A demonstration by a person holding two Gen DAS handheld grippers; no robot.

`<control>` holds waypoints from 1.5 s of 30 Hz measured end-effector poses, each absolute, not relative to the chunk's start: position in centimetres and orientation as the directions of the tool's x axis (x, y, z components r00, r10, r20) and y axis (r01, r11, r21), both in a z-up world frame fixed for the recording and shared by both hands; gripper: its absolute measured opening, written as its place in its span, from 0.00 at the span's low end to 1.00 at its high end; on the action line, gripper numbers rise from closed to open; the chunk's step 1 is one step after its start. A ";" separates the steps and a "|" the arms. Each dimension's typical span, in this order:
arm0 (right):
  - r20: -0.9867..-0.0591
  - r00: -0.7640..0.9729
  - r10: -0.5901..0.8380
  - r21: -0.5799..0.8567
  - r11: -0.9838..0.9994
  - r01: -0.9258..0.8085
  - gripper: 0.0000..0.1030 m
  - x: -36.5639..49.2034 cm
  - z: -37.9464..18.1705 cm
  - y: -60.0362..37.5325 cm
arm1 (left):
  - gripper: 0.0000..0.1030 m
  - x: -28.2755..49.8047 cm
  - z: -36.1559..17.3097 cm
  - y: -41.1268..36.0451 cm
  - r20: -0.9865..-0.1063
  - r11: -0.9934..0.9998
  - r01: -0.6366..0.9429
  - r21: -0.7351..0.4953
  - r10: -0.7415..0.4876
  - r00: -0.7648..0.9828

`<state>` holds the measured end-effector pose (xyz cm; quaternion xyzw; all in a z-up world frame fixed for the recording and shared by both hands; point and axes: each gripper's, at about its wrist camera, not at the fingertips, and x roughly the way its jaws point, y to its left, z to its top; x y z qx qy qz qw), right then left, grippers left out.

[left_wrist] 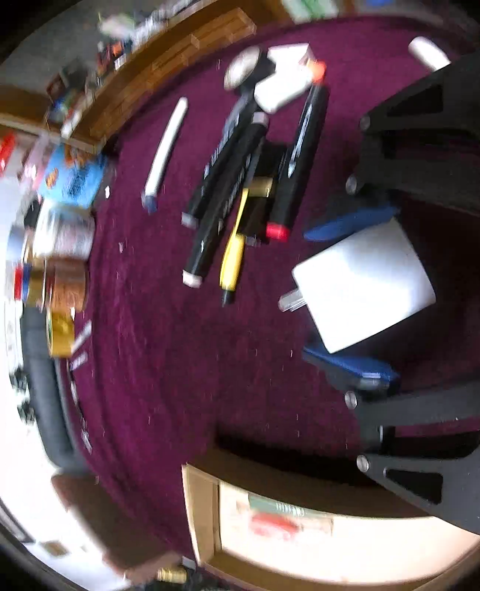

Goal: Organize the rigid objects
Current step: 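Grasp the white charger with the left tool, then grasp the black red-capped marker with the right tool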

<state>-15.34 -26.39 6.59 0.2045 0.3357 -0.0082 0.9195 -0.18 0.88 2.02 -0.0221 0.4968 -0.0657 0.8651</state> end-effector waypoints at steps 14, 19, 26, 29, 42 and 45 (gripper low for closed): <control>-0.749 0.569 0.340 0.265 0.940 -0.213 0.99 -3.7 6.9 -15.8 | 0.32 -7.0 5.2 8.2 -0.791 0.928 0.172 -0.330 -0.371 0.486; -0.837 0.410 0.362 0.311 0.932 -0.189 0.89 1.2 2.9 -14.0 | 0.32 -4.0 3.9 8.2 -0.807 0.934 0.155 -0.323 -0.357 0.469; -0.875 0.347 0.336 0.302 0.941 -0.152 0.34 -1.6 2.2 -13.5 | 0.32 -0.5 2.3 6.4 -0.816 0.925 0.154 -0.346 -0.378 0.438; -0.876 0.323 0.358 0.326 0.933 -0.150 0.29 -3.1 2.1 -13.4 | 0.32 -0.8 2.6 5.7 -0.812 0.924 0.166 -0.345 -0.383 0.441; -0.873 0.417 0.255 0.177 0.960 -0.216 0.12 -3.6 2.2 -10.6 | 0.52 -5.4 5.4 10.8 -0.808 0.932 0.039 -0.359 -0.331 0.488; -0.863 0.401 0.308 0.261 0.951 -0.167 0.12 -3.9 2.1 -12.3 | 0.52 -5.8 5.1 11.1 -0.810 0.933 0.020 -0.359 -0.322 0.490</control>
